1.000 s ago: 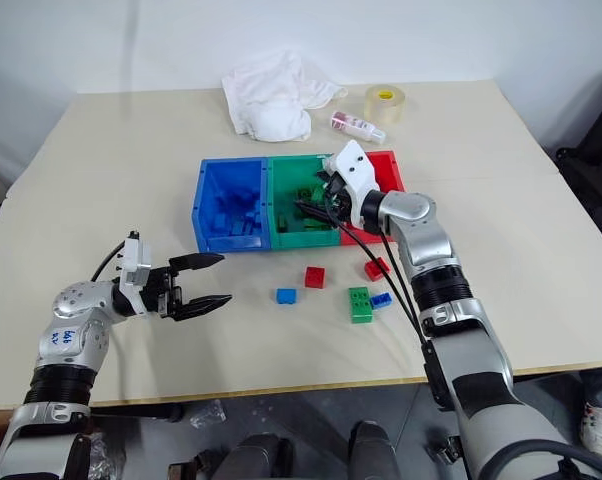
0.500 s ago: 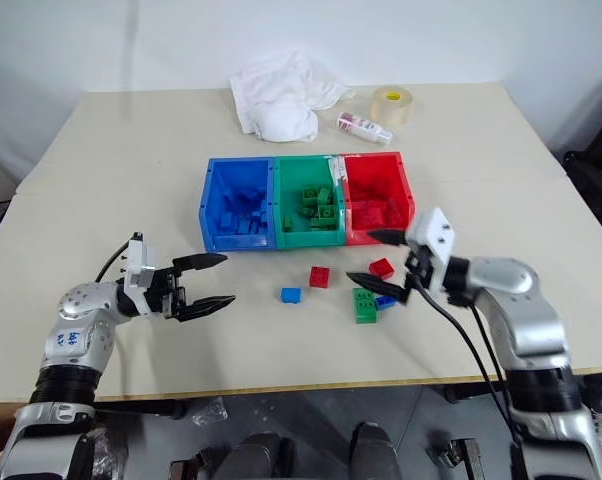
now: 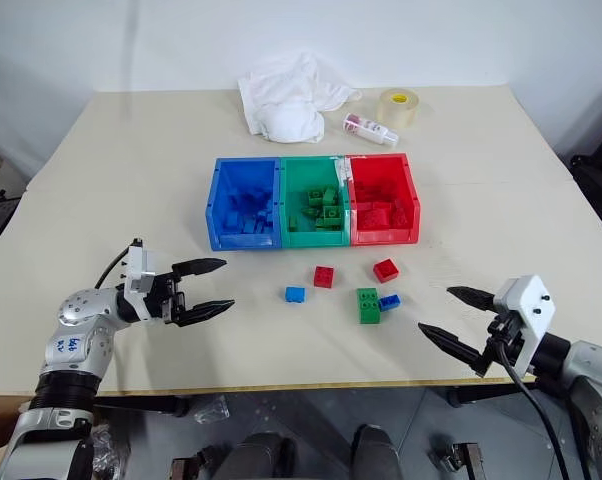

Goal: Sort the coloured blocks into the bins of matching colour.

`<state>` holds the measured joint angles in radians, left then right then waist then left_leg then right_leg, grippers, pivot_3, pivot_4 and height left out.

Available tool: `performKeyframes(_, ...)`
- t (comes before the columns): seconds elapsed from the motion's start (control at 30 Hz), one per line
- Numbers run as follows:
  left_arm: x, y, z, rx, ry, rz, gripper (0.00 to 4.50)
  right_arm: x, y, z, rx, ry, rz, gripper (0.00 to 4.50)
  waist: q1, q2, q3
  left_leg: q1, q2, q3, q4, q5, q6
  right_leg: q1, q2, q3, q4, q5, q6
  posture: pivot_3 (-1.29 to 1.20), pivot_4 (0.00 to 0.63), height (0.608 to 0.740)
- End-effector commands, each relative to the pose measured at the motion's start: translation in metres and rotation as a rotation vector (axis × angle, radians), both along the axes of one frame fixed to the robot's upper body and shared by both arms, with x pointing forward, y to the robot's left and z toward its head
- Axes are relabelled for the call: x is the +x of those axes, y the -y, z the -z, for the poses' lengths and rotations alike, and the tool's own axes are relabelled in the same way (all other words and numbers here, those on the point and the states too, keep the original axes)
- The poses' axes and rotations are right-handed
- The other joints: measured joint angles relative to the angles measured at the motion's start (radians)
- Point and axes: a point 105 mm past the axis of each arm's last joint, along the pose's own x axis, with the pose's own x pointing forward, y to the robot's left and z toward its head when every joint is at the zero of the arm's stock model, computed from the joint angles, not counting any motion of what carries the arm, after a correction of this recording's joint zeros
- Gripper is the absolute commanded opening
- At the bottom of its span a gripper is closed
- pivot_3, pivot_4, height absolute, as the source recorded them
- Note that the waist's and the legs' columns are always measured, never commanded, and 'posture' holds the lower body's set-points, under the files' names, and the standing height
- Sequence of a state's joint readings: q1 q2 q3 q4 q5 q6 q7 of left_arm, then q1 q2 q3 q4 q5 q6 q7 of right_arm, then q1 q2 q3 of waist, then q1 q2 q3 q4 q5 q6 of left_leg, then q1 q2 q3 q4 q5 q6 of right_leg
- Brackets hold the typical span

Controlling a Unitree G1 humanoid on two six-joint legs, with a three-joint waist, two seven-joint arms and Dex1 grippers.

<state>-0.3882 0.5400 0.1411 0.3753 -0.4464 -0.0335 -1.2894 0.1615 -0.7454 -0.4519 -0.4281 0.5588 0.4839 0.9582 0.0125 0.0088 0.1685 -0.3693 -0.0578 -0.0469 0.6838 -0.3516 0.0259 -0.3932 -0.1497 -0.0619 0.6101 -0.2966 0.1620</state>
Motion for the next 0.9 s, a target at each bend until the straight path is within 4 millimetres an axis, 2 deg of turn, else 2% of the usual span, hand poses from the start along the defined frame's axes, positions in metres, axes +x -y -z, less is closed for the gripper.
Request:
performKeyframes(0.03,0.004,-0.002,-0.009,-0.006,0.037,-0.012,4.5,0.006,-0.014,0.0,-0.038,-0.014,-0.076,4.45,0.0,0.0,0.0,0.0,0.0,0.0,0.0,0.0,0.0,0.0,0.0,0.0,0.0,0.0,0.0,0.0,0.15,0.74)
performKeyframes(0.17,0.005,0.001,-0.01,-0.011,0.043,-0.008,4.5,0.021,-0.02,0.015,-0.103,-0.075,-0.145,4.45,0.0,0.0,0.0,0.0,0.0,0.0,0.0,0.0,0.0,0.0,0.0,0.0,0.0,0.0,0.0,0.0,0.15,0.74)
performKeyframes(0.37,0.001,-0.002,-0.01,-0.012,0.053,-0.023,4.5,0.051,-0.014,0.035,-0.237,-0.146,-0.231,4.45,0.001,0.0,0.0,-0.001,0.0,0.0,0.0,0.0,0.0,0.0,0.0,-0.001,-0.001,0.0,0.0,0.0,0.15,0.74)
performKeyframes(0.47,-0.002,-0.002,-0.01,-0.017,0.058,-0.032,4.5,0.067,-0.018,0.036,-0.239,-0.137,-0.253,4.45,-0.002,0.0,0.0,-0.001,0.0,0.0,0.0,0.0,0.0,0.0,0.0,-0.001,-0.001,0.0,0.0,0.0,0.15,0.74)
performKeyframes(0.57,-0.006,-0.002,-0.009,-0.019,0.06,-0.043,4.5,0.073,-0.024,0.036,-0.227,-0.131,-0.288,4.45,-0.006,-0.001,0.0,-0.001,0.0,-0.001,0.0,0.0,0.0,0.0,0.0,-0.001,-0.001,0.0,0.0,0.0,0.15,0.74)
performKeyframes(0.8,-0.011,-0.005,-0.007,-0.024,0.057,-0.07,4.5,0.075,-0.032,0.029,-0.196,-0.099,-0.309,2.07,-0.01,0.0,0.0,-0.001,0.0,-0.002,0.0,0.0,0.0,0.0,0.0,-0.002,-0.002,0.0,0.0,0.0,0.15,0.74)
performKeyframes(0.9,-0.011,-0.006,-0.007,-0.025,0.059,-0.078,4.5,0.075,-0.034,0.014,-0.177,-0.05,-0.303,1.03,-0.011,0.0,0.0,-0.001,0.0,-0.002,0.0,0.0,0.0,0.0,0.0,-0.002,-0.001,0.0,0.0,0.0,0.15,0.74)
